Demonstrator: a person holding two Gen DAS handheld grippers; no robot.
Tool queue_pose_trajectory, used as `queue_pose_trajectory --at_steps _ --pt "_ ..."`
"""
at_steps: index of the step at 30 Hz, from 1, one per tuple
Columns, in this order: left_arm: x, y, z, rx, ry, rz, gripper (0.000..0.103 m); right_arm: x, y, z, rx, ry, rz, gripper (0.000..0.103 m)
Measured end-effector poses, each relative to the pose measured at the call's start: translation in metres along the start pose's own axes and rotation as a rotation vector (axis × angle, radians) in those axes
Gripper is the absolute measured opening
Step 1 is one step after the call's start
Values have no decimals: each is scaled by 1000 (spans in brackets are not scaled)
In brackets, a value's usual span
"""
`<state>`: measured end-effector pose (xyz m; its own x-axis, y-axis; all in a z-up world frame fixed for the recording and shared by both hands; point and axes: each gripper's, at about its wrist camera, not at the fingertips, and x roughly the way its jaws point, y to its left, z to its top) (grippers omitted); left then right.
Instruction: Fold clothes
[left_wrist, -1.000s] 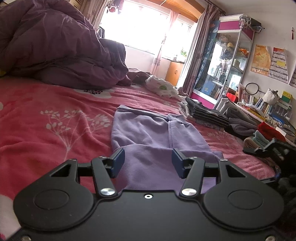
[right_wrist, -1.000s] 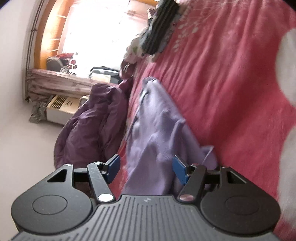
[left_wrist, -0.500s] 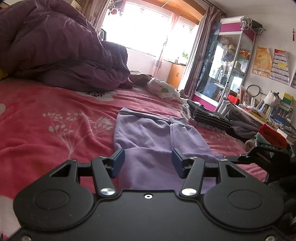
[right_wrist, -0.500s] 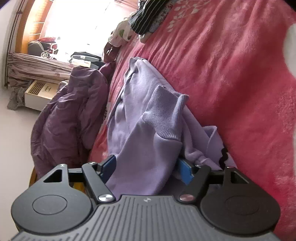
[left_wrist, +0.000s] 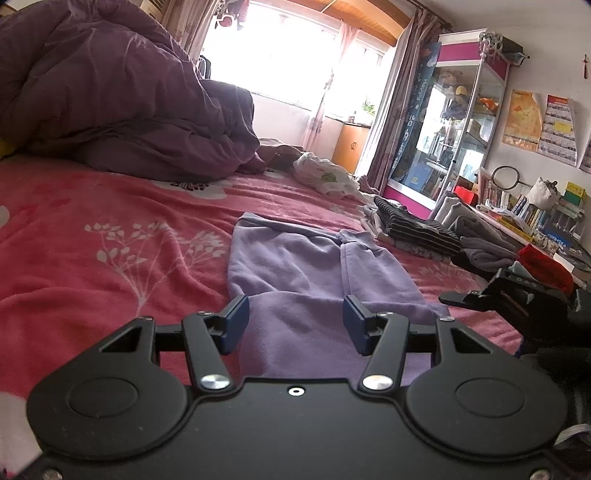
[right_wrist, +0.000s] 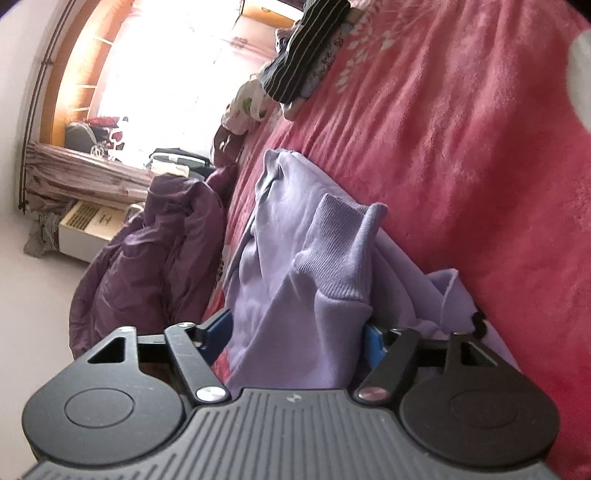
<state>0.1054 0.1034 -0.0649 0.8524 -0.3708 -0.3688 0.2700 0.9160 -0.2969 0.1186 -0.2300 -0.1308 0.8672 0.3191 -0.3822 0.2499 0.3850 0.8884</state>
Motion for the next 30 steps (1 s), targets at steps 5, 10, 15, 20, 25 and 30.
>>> queue_pose_trajectory --at_steps 5,10,15,20,25,30 --pt "-2 -5 -2 85 33 -22 64 11 0 0 -26 -27 -31 35" --pt "-6 -10 -11 185 93 -31 67 8 9 1 -53 -11 2 11" --pt "0 -25 -33 358 183 41 68 -5 45 8 -137 -12 98 10" --pt "7 -32 -46 462 221 111 59 -15 88 23 -289 -19 193 10" --pt "7 -47 -47 516 192 106 21 -22 111 45 -372 -19 229 10" --pt "4 -64 -45 548 156 69 16 -36 117 66 -427 -34 257 9"
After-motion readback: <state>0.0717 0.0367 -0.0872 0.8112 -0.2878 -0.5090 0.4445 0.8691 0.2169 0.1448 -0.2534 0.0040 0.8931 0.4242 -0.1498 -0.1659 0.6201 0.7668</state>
